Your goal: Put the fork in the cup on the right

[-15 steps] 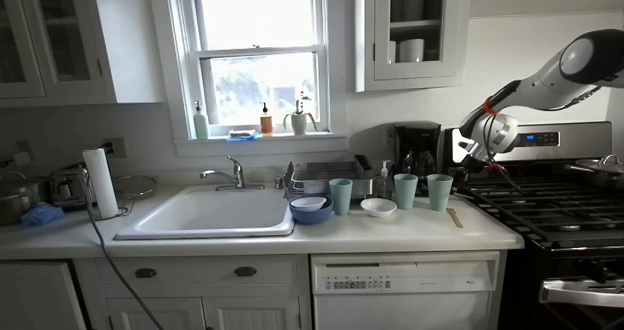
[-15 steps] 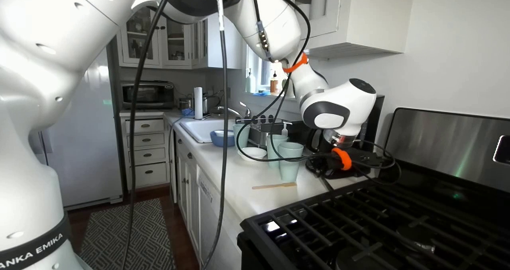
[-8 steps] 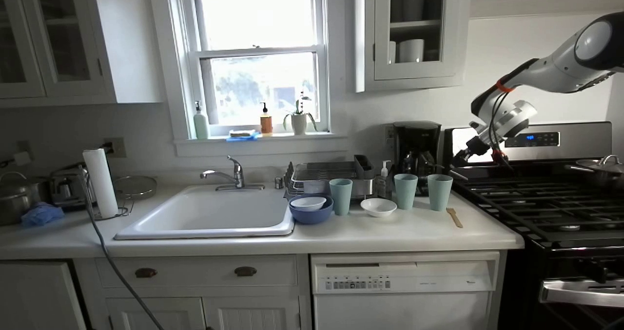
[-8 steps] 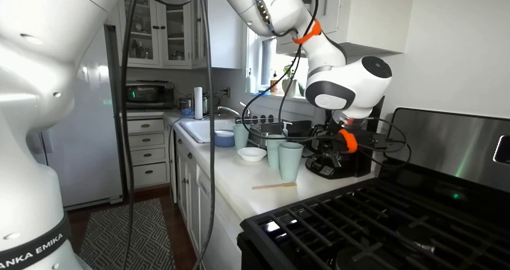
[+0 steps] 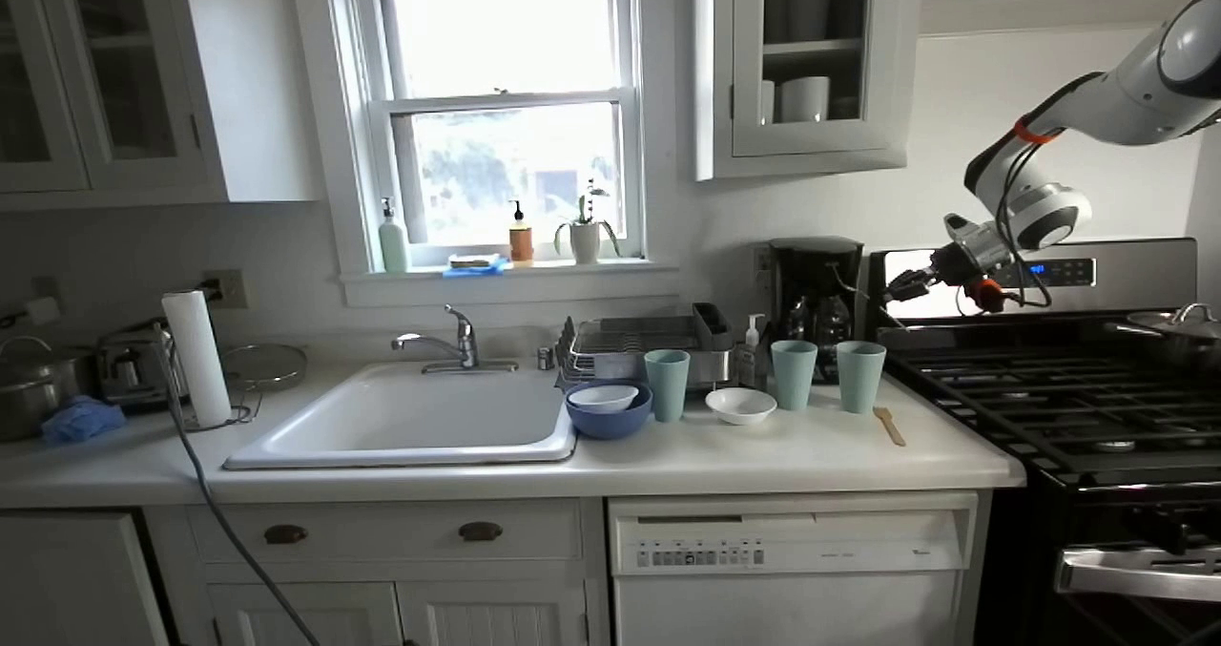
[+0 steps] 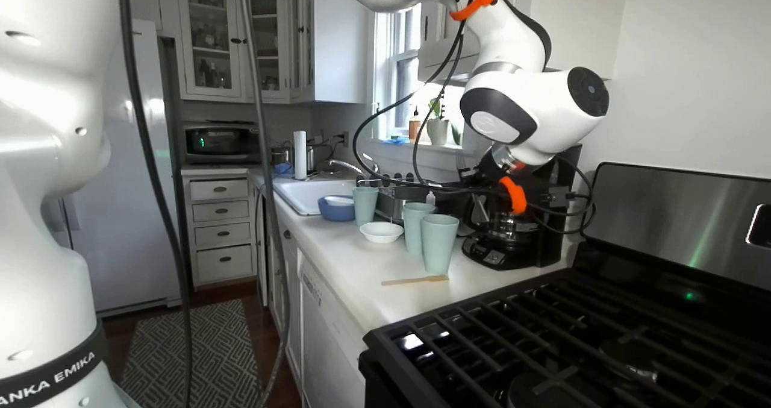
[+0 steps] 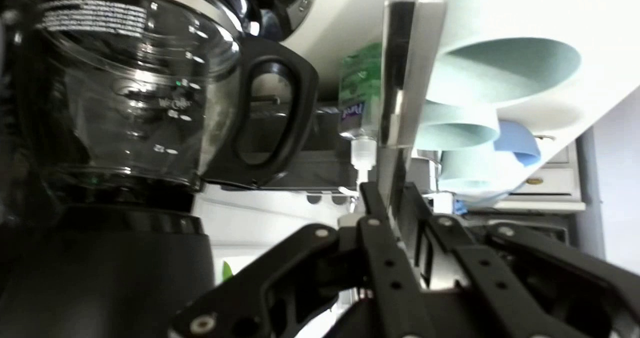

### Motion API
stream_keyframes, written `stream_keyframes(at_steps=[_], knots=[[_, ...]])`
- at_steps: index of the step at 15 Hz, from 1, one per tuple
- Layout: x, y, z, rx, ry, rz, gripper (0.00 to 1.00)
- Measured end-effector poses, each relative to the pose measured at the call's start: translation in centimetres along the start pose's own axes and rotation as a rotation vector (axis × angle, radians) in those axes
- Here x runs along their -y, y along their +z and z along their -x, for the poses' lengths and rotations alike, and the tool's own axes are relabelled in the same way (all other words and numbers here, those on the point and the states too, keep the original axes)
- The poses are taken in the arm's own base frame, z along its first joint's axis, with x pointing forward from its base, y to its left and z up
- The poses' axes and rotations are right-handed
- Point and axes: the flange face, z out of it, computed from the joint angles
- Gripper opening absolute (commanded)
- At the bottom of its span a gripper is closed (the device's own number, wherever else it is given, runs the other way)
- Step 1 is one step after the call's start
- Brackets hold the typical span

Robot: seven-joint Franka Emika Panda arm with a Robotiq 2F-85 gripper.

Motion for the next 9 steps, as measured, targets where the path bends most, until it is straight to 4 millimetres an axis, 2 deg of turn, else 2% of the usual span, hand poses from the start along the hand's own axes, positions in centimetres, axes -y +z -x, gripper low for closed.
stream_keyframes(at_steps=[4, 9], knots=[[3.3, -0.5, -0.1, -0.110, -0.042, -0.110, 0.03], [6.2, 0.4, -1.7, -0.249, -0.088, -0.198, 0.03]])
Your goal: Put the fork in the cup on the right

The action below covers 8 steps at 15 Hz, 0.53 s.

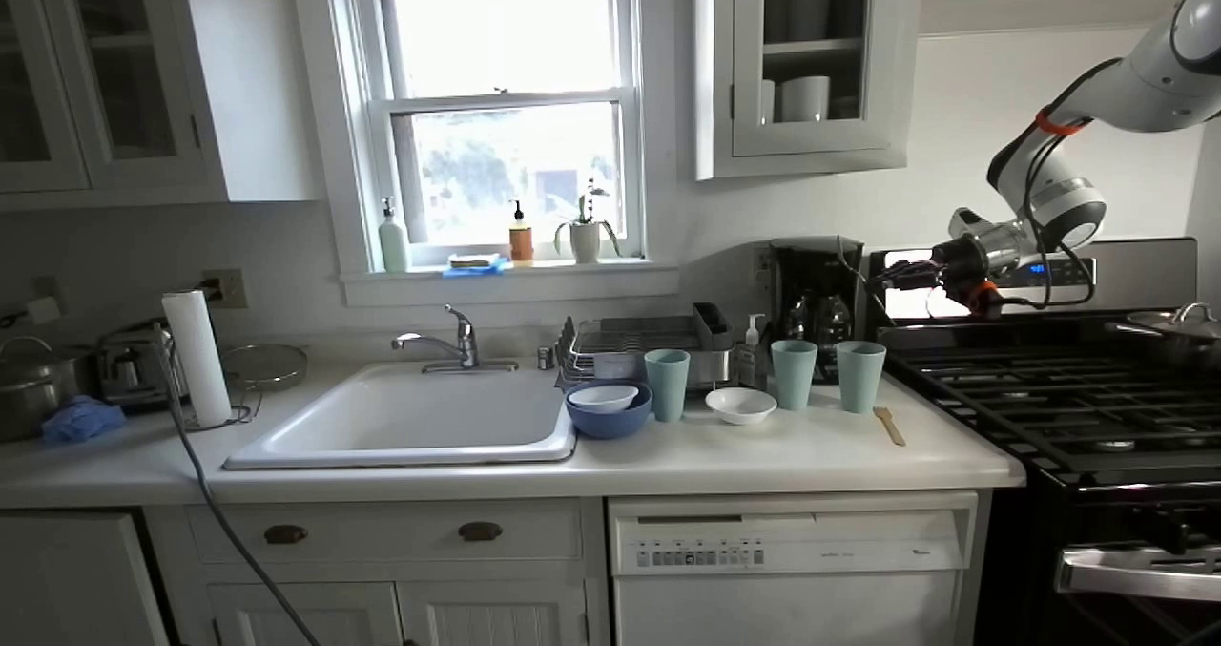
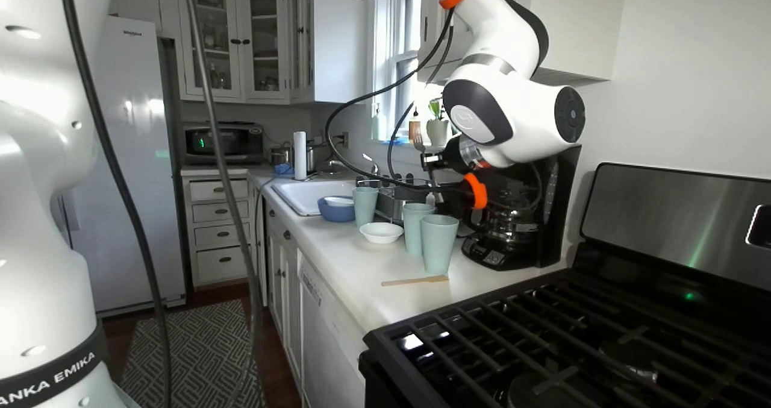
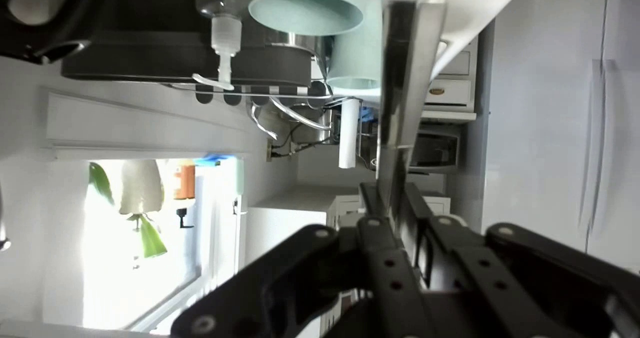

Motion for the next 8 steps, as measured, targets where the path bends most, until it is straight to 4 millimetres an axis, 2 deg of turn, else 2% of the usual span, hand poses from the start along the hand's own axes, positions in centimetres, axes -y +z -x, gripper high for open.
stream_keyframes(at_steps=[4, 8], knots=[[0.4, 2.2, -0.5, -0.073, 0.004, -0.010, 0.03], [-0.2, 4.1, 0.4, -0.125, 0.026, 0.046, 0.03]])
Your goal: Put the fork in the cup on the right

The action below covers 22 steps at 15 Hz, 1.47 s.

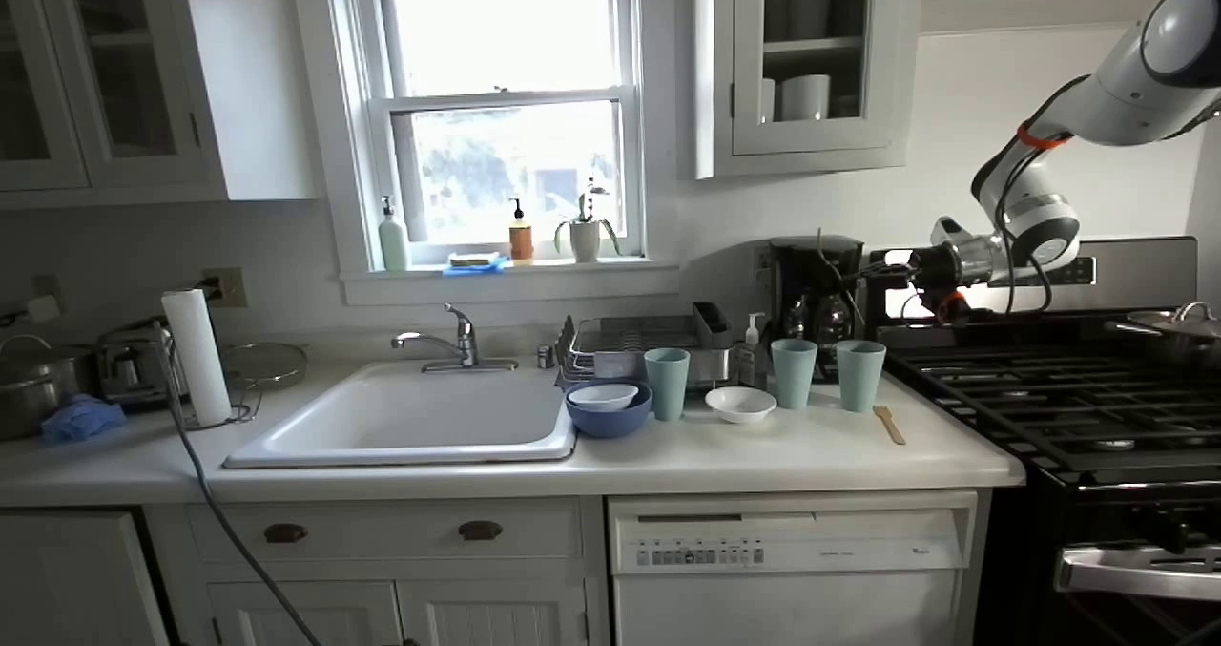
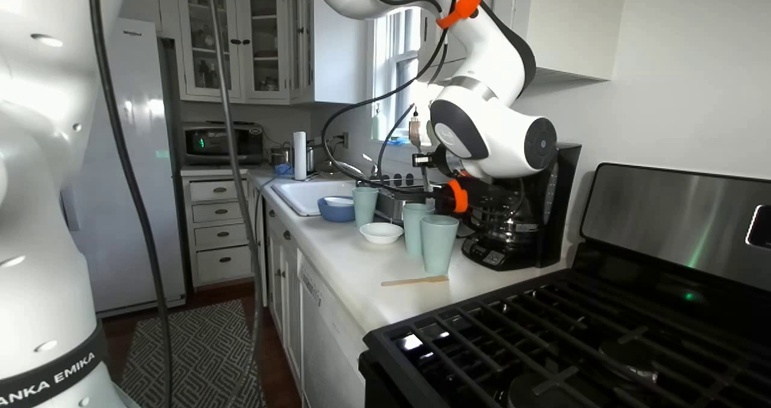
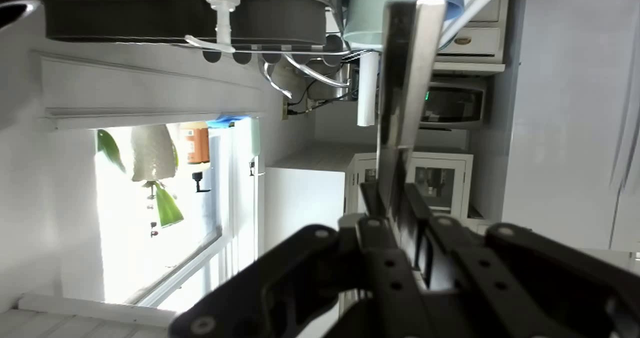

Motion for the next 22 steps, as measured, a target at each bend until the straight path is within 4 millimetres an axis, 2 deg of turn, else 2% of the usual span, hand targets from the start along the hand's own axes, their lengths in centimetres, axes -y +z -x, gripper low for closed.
stream_keyframes(at_steps=[4, 8, 17, 22], knots=[[-0.4, 1.0, 2.7, 0.036, 0.002, 0.047, 0.03], [-1.2, 1.2, 5.0, 0.091, -0.019, 0.136, 0.03], [-1.7, -0.6, 7.2, 0.166, -0.019, 0.219, 0.03], [-1.3, -0.4, 8.7, 0.191, -0.003, 0.196, 0.03]])
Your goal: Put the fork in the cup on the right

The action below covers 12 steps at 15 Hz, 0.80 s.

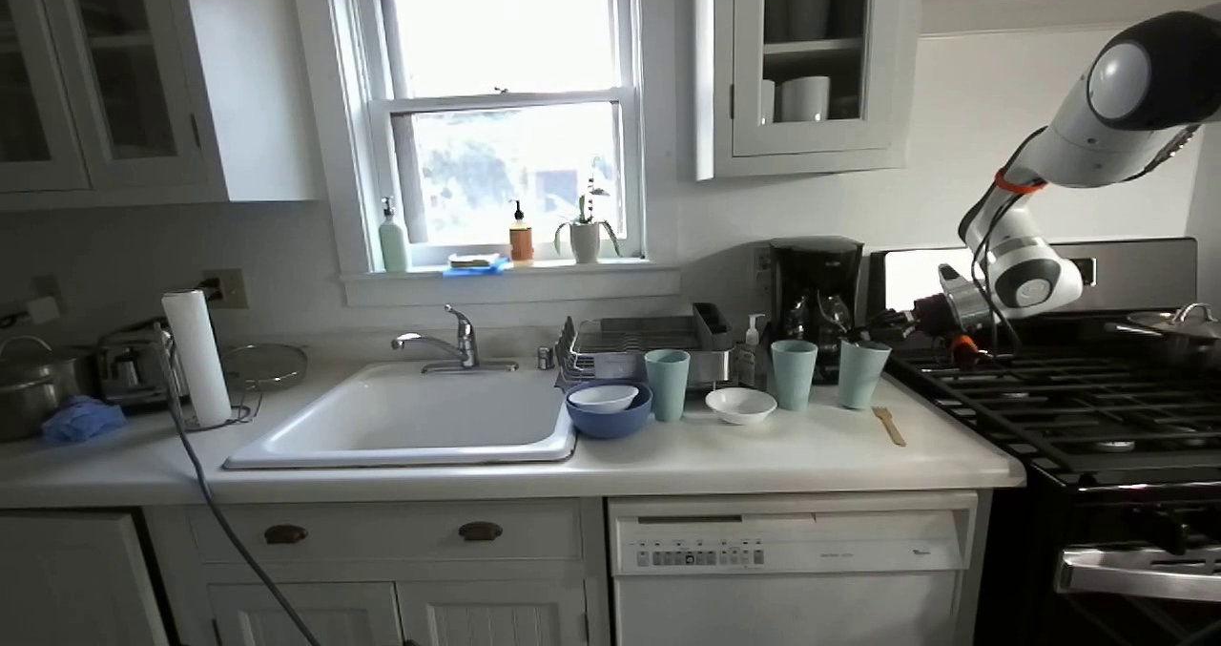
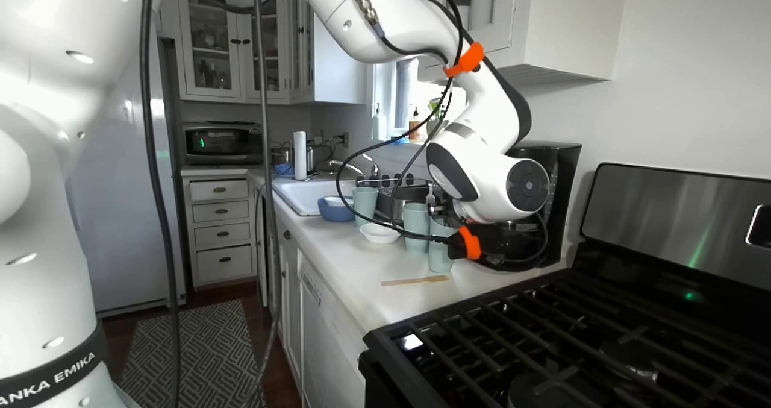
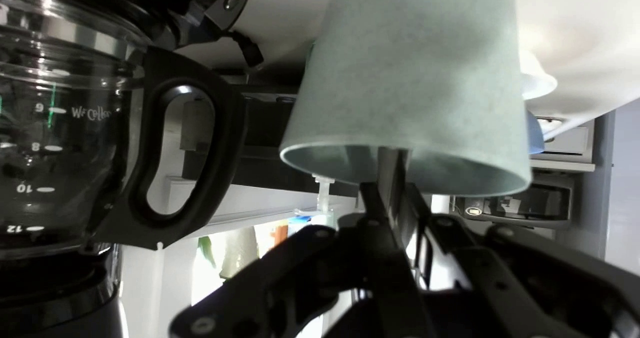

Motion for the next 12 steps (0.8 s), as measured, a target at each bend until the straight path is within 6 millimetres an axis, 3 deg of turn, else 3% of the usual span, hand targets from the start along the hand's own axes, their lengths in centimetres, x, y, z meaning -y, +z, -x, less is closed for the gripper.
stream_keyframes(at_steps=[11, 12], knots=[[0.9, 1.3, 0.4, 0.043, -0.021, -0.072, 0.03], [0.9, 1.3, 0.4, 0.044, -0.022, -0.071, 0.27]])
